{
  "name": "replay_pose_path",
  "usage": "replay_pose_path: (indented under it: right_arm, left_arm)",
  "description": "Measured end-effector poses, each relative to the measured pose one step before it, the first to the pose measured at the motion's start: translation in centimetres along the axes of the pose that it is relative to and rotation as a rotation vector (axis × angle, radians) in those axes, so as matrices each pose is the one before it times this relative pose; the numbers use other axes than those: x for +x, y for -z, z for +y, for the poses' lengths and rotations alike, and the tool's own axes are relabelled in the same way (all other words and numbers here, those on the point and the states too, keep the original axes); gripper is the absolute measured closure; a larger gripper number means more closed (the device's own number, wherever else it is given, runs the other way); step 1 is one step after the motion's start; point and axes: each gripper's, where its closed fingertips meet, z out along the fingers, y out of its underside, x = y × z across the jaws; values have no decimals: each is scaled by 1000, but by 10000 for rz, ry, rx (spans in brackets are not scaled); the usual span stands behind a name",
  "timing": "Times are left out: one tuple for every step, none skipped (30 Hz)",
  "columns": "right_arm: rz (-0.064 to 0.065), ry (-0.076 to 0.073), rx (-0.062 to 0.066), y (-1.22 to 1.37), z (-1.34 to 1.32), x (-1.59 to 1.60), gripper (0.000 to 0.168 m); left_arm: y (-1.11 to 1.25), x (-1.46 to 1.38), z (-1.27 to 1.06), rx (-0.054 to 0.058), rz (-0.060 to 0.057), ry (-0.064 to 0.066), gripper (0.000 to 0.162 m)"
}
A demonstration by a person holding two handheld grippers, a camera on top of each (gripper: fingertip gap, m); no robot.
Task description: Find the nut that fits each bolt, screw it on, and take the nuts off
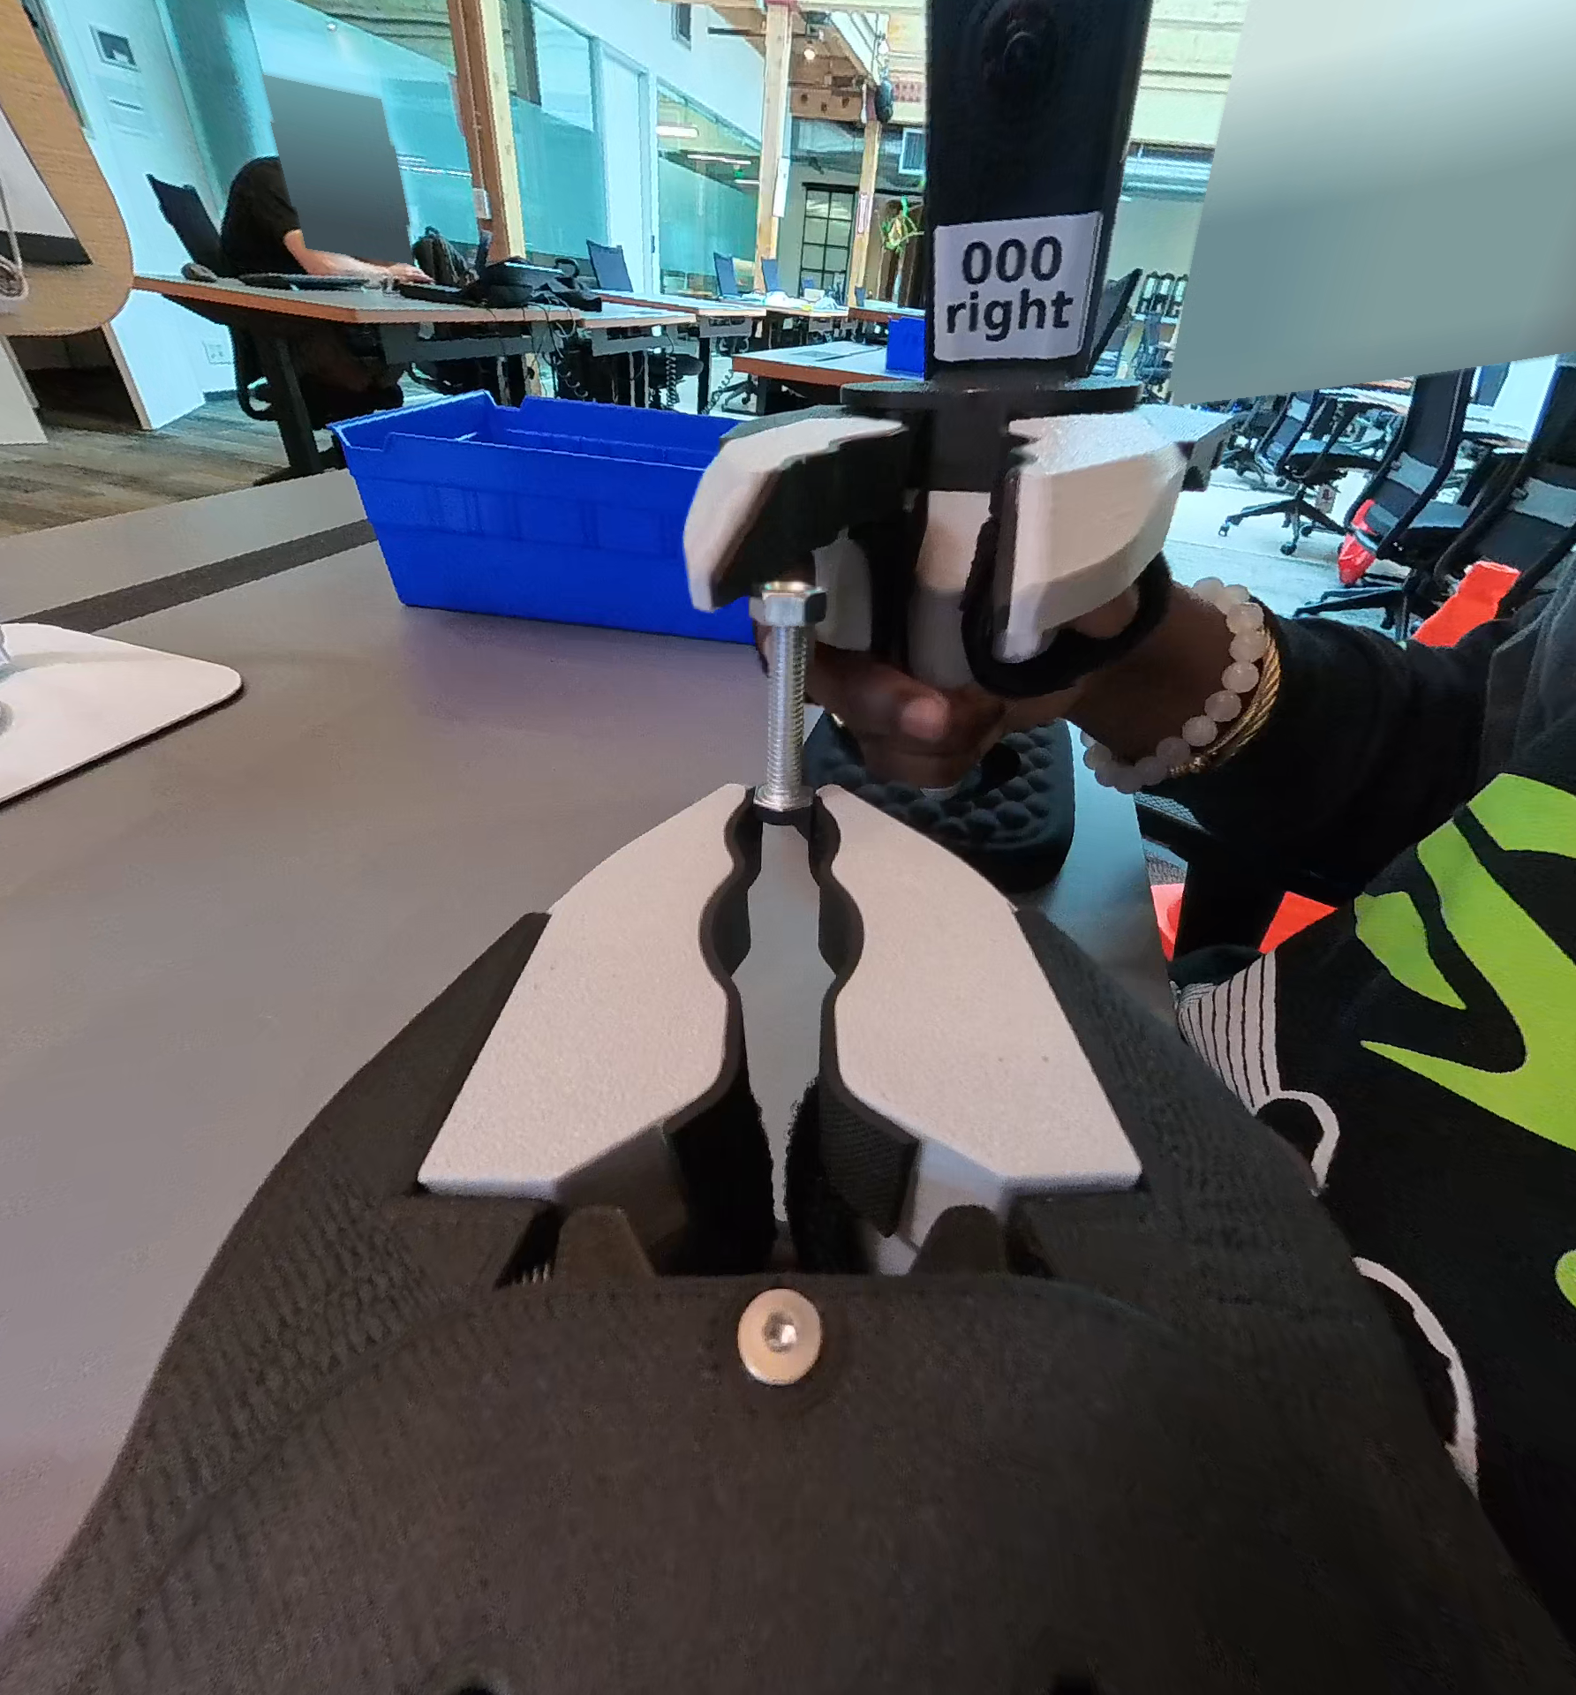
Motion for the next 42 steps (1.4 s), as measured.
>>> replay_pose_path:
  right_arm:
    - [33,15,11,110,-18,-4,132]
    - [55,12,6,153,-10,10,132]
    - [52,4,-3,162,0,10,133]
    - [38,-5,-12,176,13,-25,133]
    - [29,-5,-5,174,4,-27,134]
    - [18,3,8,169,9,-54,136]
    - [7,8,23,156,1,-73,137]
    - [24,11,28,129,-9,-22,139]
    - [59,18,32,113,-18,54,140]
    - [79,13,63,56,-45,141,141]
    - [70,1,97,-23,-92,146,141]
    - [45,-1,85,-111,-58,139,139]
    - [13,3,22,-194,18,90,135]
    - [-36,11,-45,-253,111,19,131]
    - [-87,22,-74,-292,154,-75,129]
    - [-86,22,-63,-286,139,-96,128]
    - [-65,22,-49,-270,110,-84,126]
    - [-53,21,-37,-231,94,-80,125]
    - [-29,16,-19,-137,48,-43,125]
    - [-1,19,5,-37,-22,-32,125]
    - [25,20,34,66,-70,-3,125]
    - [39,9,50,159,-92,8,126]
    - [42,-3,38,206,-78,-7,128]
    - [52,-3,13,241,-25,-5,129]
    - [62,-2,-4,261,28,1,131]
    - [54,-11,-1,276,45,-28,132]
    - [5,-21,18,264,40,-95,134]
    - [-22,-39,50,246,-4,-124,137]
    - [21,-51,72,202,-28,-27,139]
    - [71,-32,65,143,-21,80,140]
    - [82,-2,50,67,-2,139,140]
    - [71,12,39,-41,33,166,139]
    - [51,5,26,-173,45,146,137]
    - [4,-4,17,-257,61,89,132]
    - [-60,2,15,-332,39,-7,128]
    - [-94,20,9,-370,44,-87,127]
    - [-75,38,-4,-367,44,-69,125]
    - [-50,49,-29,-344,79,-47,125]
    - [-40,45,-42,-274,92,-40,124]
    - [-39,24,-25,-194,75,-57,124]
    - [-45,4,1,-104,37,-97,124]
    - [-17,-4,17,-5,-7,-77,125]
  left_arm:
    - [-1,-15,14,-5,-3,17,152]
    - [11,-29,-19,13,-5,24,152]
    - [6,-52,-7,10,-20,32,152]
    - [-3,-40,-10,4,-8,28,152]
    - [3,-7,-5,2,7,16,152]
    - [1,-27,-4,2,-15,8,152]
    - [1,-8,-3,1,-1,9,152]
    - [6,0,-4,3,2,5,152]
    - [-2,11,-5,3,9,-1,152]
    - [5,20,5,-2,5,-11,152]
    - [-17,17,12,-9,8,-16,152]
    - [-8,42,20,-14,21,-16,152]
    - [-18,35,15,-11,12,-18,152]
    - [-1,30,-3,-3,9,-15,152]
    - [-1,4,-1,1,6,-5,152]
    - [1,-3,2,-2,-5,5,152]
    - [-8,-7,15,-6,5,5,152]
    - [-14,10,14,-12,4,1,152]
    - [-5,-6,14,-12,-4,2,152]
    - [-10,-1,6,-6,0,2,152]
    - [6,-21,-8,6,-7,11,152]
    - [15,-39,-9,14,-18,24,152]
    - [7,-43,-17,10,-13,30,152]
    - [0,-7,-9,5,6,17,152]
    - [-4,-18,3,-3,-10,4,152]
    - [-12,12,21,-16,2,-12,152]
    - [-3,3,14,-10,-8,-9,152]
    - [5,-27,-11,8,-14,16,152]
    - [4,-22,-11,13,6,26,152]
    - [12,-16,-12,8,-1,16,152]
    - [-4,12,8,-6,6,-4,152]
    - [-25,32,28,-21,11,-18,152]
    - [-18,36,29,-22,13,-26,152]
    - [-9,40,23,-15,12,-22,152]
    - [-18,16,11,-9,4,-11,152]
    - [8,17,4,-2,10,-5,152]
    - [-17,7,8,-7,3,-2,152]
    - [-1,4,13,-10,1,-4,152]
    - [-16,8,21,-9,5,-2,152]
    - [-2,17,10,-8,10,-2,152]
    - [-8,-8,9,-8,-5,1,152]
    - [-3,-22,-1,-1,-5,9,152]
